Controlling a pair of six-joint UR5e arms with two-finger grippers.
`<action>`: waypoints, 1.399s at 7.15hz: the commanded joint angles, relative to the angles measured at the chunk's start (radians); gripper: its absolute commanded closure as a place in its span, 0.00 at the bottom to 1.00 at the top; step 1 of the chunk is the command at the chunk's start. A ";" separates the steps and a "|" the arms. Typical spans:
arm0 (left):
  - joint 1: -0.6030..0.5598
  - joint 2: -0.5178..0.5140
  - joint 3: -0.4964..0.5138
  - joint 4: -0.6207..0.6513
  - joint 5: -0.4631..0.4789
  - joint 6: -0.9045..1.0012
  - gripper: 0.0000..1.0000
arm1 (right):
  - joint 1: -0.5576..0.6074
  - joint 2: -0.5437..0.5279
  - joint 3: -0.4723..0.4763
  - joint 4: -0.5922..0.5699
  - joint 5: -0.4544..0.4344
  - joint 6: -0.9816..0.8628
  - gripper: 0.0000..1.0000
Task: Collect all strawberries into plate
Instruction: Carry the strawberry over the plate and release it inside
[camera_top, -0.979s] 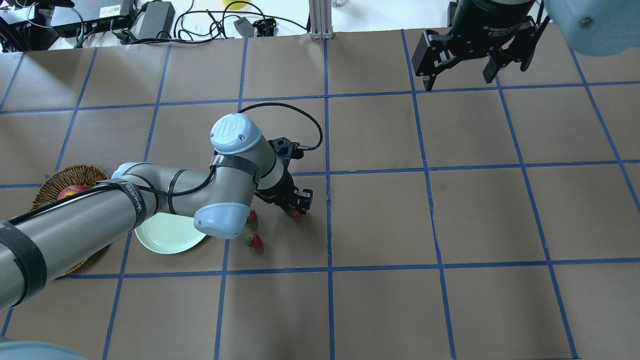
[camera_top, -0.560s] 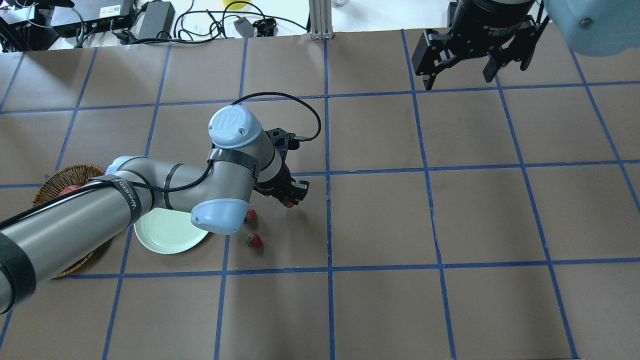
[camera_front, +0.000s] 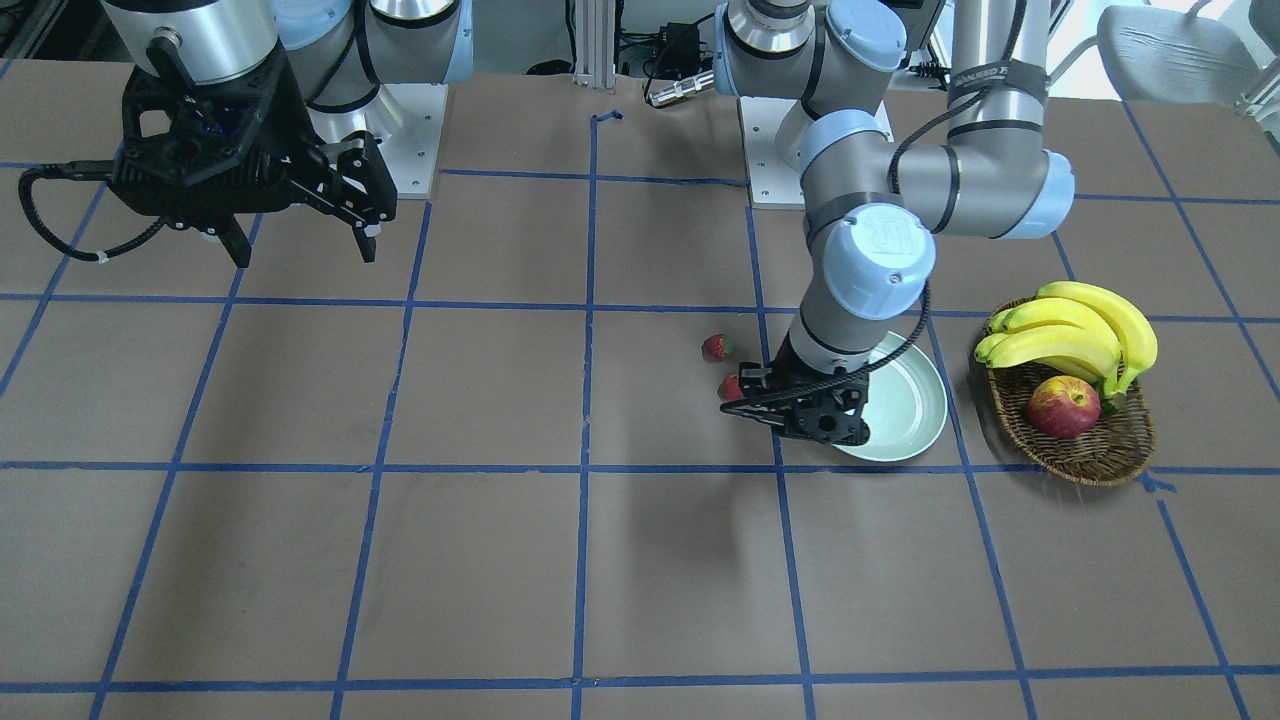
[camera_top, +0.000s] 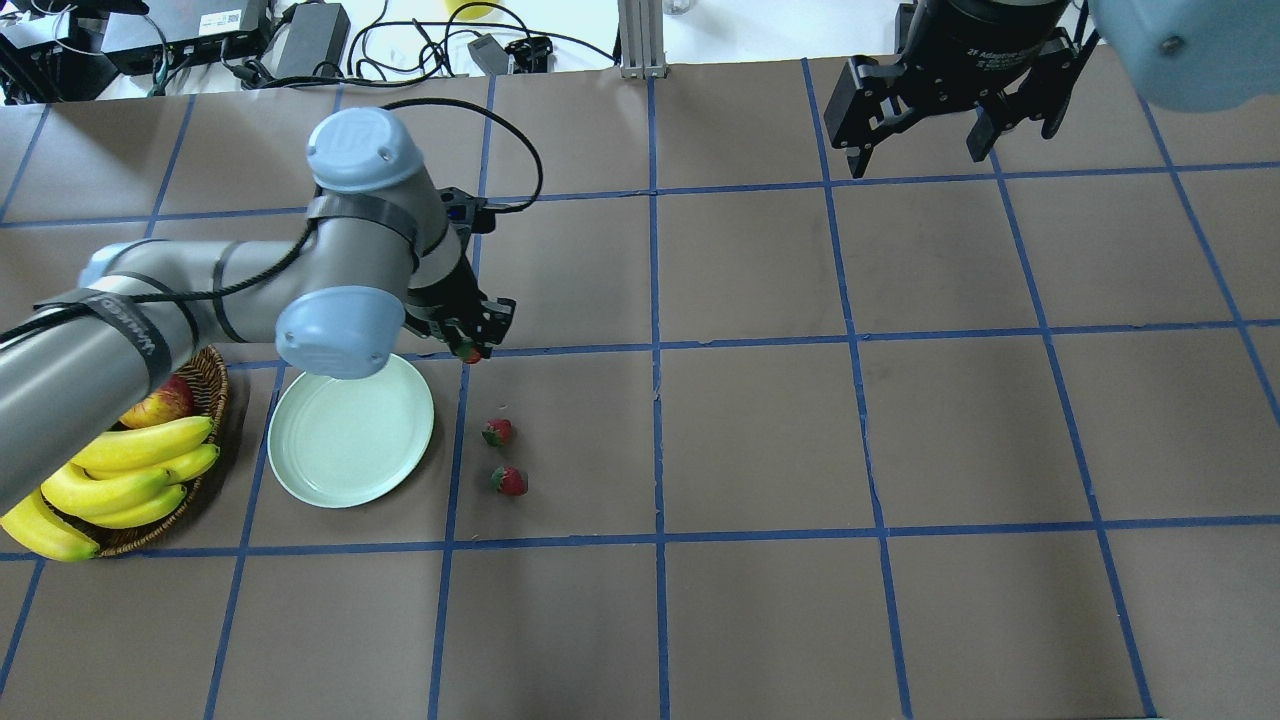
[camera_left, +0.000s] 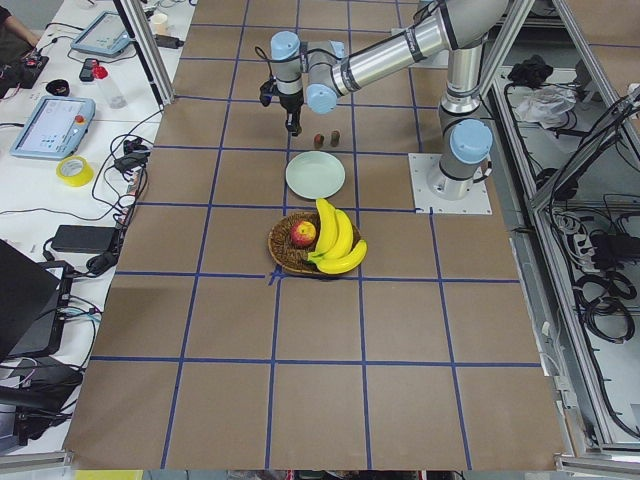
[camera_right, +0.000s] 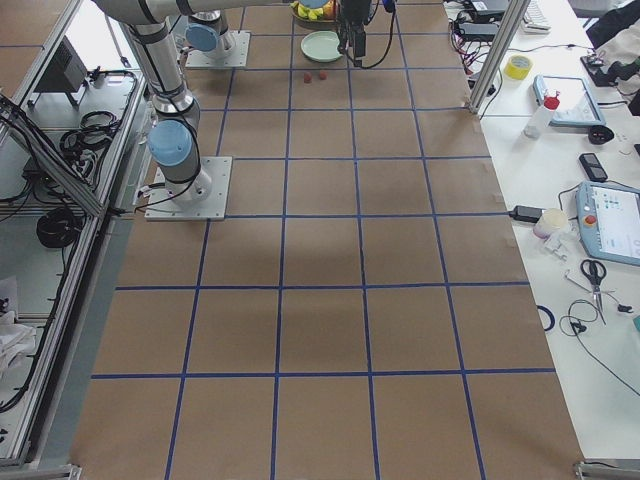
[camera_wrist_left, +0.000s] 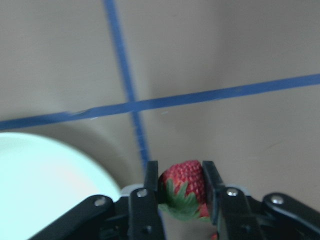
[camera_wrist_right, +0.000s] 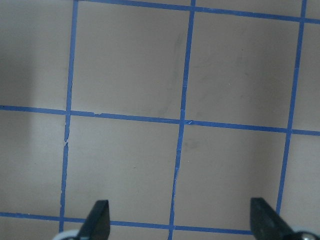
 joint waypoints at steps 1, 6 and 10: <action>0.191 -0.001 -0.039 -0.028 0.036 0.180 1.00 | 0.001 0.000 0.000 -0.003 0.000 0.000 0.00; 0.273 -0.006 -0.098 -0.031 0.036 0.243 0.00 | 0.001 0.000 0.000 -0.009 0.000 0.000 0.00; 0.118 0.028 -0.093 -0.032 -0.067 -0.038 0.00 | -0.001 0.000 0.000 -0.009 0.000 0.000 0.00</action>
